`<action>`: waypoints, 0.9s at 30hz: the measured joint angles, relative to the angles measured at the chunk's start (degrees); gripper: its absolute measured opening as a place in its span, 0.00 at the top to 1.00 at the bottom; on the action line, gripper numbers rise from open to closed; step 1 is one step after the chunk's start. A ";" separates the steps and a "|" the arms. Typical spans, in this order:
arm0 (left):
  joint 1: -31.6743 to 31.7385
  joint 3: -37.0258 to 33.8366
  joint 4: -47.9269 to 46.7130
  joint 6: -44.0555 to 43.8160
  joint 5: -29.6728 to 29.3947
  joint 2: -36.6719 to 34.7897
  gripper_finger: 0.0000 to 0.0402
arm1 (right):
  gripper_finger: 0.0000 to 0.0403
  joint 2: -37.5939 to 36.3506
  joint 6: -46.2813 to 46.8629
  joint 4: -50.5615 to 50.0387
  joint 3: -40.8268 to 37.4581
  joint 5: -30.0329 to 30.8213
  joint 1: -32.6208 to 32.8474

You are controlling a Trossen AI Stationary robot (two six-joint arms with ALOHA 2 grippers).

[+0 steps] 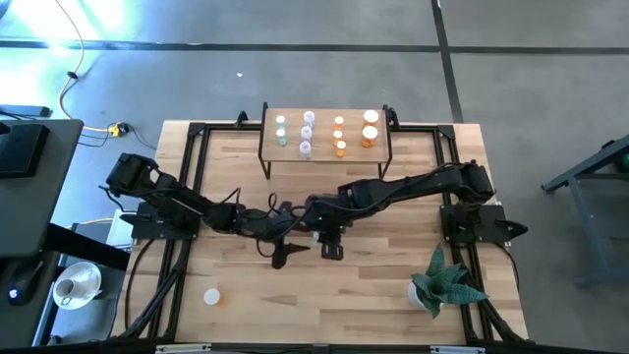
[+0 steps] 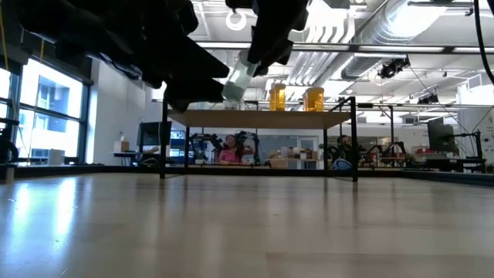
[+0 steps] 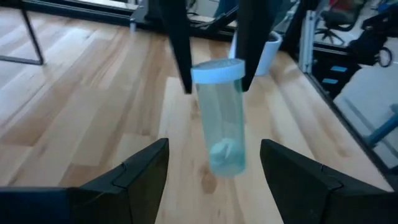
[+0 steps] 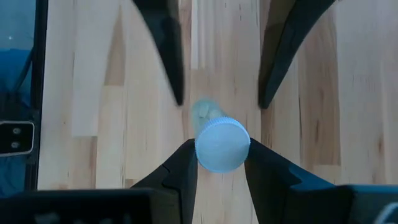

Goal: Pick and place medicine bottles onto shelf by color
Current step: Put the blue pill bottle on the shelf aligned with the other blue pill bottles

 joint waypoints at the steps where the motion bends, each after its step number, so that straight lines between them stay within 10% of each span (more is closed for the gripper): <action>1: -0.01 0.00 0.06 -0.02 0.32 0.00 0.40 | 0.74 0.00 -0.11 0.54 0.00 -0.02 0.00; 27: -0.03 0.00 0.30 -3.51 -0.29 0.00 0.51 | 0.74 0.00 -6.75 3.54 0.00 0.67 0.71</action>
